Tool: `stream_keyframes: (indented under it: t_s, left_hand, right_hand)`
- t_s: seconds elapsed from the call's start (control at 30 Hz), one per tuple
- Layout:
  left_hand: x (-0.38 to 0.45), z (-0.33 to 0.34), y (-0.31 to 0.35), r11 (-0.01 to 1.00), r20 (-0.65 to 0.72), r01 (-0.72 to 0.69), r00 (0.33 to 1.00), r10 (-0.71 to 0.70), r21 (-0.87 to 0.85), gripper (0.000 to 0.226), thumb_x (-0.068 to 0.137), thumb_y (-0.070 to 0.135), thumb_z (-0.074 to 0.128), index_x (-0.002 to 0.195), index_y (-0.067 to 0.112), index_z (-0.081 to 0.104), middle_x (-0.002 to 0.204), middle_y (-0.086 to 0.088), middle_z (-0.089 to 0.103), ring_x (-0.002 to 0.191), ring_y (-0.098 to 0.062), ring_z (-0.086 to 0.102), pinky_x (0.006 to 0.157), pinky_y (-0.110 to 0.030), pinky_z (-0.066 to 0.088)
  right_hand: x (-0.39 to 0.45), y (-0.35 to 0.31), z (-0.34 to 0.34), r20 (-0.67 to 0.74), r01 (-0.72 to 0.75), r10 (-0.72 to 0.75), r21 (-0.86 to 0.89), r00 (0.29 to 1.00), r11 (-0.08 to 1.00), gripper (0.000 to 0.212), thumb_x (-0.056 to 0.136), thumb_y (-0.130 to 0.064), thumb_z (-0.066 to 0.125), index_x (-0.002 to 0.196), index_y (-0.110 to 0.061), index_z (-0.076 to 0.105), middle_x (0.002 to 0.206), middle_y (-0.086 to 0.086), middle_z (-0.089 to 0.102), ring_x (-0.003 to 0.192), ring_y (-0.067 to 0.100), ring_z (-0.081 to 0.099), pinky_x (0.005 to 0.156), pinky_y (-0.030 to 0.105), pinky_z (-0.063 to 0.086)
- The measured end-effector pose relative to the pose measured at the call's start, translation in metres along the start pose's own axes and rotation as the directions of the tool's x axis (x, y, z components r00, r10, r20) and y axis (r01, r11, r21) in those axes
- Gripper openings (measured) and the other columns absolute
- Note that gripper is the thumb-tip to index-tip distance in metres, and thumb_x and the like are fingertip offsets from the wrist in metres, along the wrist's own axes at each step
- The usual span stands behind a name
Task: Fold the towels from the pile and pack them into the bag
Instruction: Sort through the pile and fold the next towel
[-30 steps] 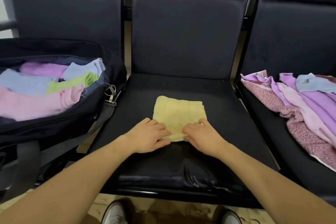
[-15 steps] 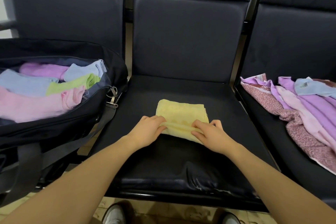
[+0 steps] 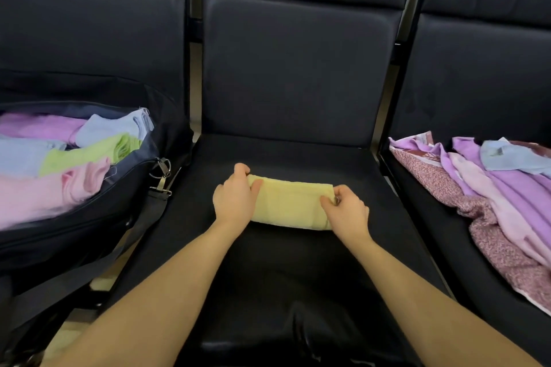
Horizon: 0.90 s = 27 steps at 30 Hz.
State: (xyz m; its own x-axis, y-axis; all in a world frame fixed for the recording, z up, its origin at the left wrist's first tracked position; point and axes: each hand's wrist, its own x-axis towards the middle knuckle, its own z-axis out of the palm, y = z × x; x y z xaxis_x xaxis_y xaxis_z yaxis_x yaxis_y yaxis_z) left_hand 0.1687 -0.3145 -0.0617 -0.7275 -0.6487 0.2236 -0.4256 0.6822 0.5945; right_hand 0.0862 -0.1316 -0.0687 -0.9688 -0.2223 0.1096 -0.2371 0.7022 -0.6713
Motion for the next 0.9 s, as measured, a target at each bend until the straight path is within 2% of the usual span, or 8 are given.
stream_keyframes:
  t_s: [0.07, 0.17, 0.23, 0.37, 0.5, 0.6, 0.77, 0.9]
  left_hand:
    - [0.006, 0.014, -0.001, 0.999, -0.034, 0.026, 0.999, -0.025, 0.036, 0.024, 0.097, 0.033, 0.05, 0.114, 0.017, 0.044, 0.094, 0.0, 0.064, 0.088, -0.019, 0.06, 0.077, -0.03, 0.035]
    - [0.014, 0.03, -0.012, 0.987, -0.072, 0.002, 0.997, 0.009, 0.162, 0.023, 0.097, 0.037, 0.048, 0.108, 0.017, 0.046, 0.096, 0.0, 0.062, 0.09, -0.019, 0.058, 0.075, -0.029, 0.034]
    - [0.017, 0.034, -0.02, 0.963, -0.079, -0.016, 0.996, 0.039, 0.267, 0.029, 0.098, 0.041, 0.044, 0.11, 0.015, 0.051, 0.1, -0.003, 0.061, 0.092, -0.021, 0.059, 0.076, -0.031, 0.036]
    - [0.009, 0.037, -0.021, 0.937, -0.104, -0.091, 0.986, 0.133, 0.339, 0.042, 0.1, 0.042, 0.035, 0.106, 0.009, 0.06, 0.094, -0.008, 0.065, 0.089, -0.027, 0.06, 0.076, -0.036, 0.038]
    - [-0.002, 0.035, -0.017, 0.91, 0.069, -0.119, 0.993, 0.099, 0.397, 0.051, 0.095, 0.055, 0.037, 0.126, 0.015, 0.044, 0.115, -0.003, 0.059, 0.106, -0.024, 0.055, 0.092, -0.036, 0.036]
    - [-0.006, 0.027, -0.012, 0.936, 0.062, -0.12, 0.992, 0.105, 0.332, 0.039, 0.097, 0.047, 0.042, 0.121, 0.016, 0.041, 0.111, -0.003, 0.06, 0.101, -0.022, 0.058, 0.091, -0.036, 0.035]
    - [-0.01, -0.011, -0.016, 0.918, -0.138, -0.137, 0.97, 0.2, 0.371, 0.037, 0.085, 0.042, 0.067, 0.102, 0.011, 0.057, 0.077, -0.005, 0.063, 0.068, -0.025, 0.062, 0.07, -0.037, 0.041]
    - [-0.008, -0.061, -0.03, 0.862, -0.305, -0.108, 0.907, 0.289, 0.496, 0.039, 0.071, 0.043, 0.077, 0.086, 0.01, 0.062, 0.061, -0.005, 0.058, 0.051, -0.026, 0.059, 0.058, -0.035, 0.045]
  right_hand:
    - [0.006, 0.0, 0.009, -0.03, -0.017, 0.014, -0.111, 0.999, 0.994, 0.012, 0.092, -0.029, 0.053, 0.1, -0.02, 0.053, 0.087, -0.003, 0.058, 0.091, 0.017, 0.054, 0.099, 0.035, 0.026]
    - [0.013, 0.002, 0.022, -0.055, -0.078, 0.065, -0.294, 0.996, 0.953, 0.042, 0.089, -0.048, 0.053, 0.116, -0.016, 0.054, 0.118, 0.004, 0.05, 0.116, 0.025, 0.043, 0.101, 0.039, 0.025]
    - [0.014, 0.004, 0.028, -0.063, -0.09, 0.071, -0.395, 0.996, 0.914, 0.06, 0.086, -0.062, 0.05, 0.121, -0.013, 0.053, 0.127, 0.008, 0.045, 0.12, 0.028, 0.038, 0.102, 0.041, 0.025]
    - [0.012, 0.007, 0.029, -0.021, -0.073, 0.072, -0.458, 0.997, 0.886, 0.064, 0.086, -0.066, 0.047, 0.12, -0.012, 0.057, 0.13, 0.008, 0.039, 0.12, 0.028, 0.035, 0.104, 0.04, 0.023]
    - [0.003, -0.001, 0.029, 0.062, -0.103, 0.138, -0.391, 0.988, 0.914, 0.055, 0.091, -0.056, 0.05, 0.12, -0.01, 0.057, 0.135, 0.007, 0.034, 0.123, 0.028, 0.032, 0.108, 0.039, 0.02]
    - [-0.008, -0.008, 0.025, 0.049, -0.07, 0.092, -0.342, 0.995, 0.937, 0.049, 0.095, -0.047, 0.049, 0.125, -0.009, 0.053, 0.134, 0.007, 0.035, 0.123, 0.027, 0.033, 0.108, 0.038, 0.019]
    - [-0.027, -0.044, 0.018, -0.022, -0.01, 0.007, -0.167, 1.0, 0.986, 0.044, 0.098, -0.041, 0.045, 0.128, -0.008, 0.047, 0.127, 0.006, 0.044, 0.118, 0.022, 0.044, 0.106, 0.038, 0.02]
    - [-0.04, -0.09, 0.017, -0.025, 0.086, -0.084, 0.062, 0.996, 0.994, 0.02, 0.099, -0.033, 0.046, 0.102, -0.013, 0.045, 0.08, -0.005, 0.052, 0.072, 0.01, 0.048, 0.099, 0.036, 0.025]
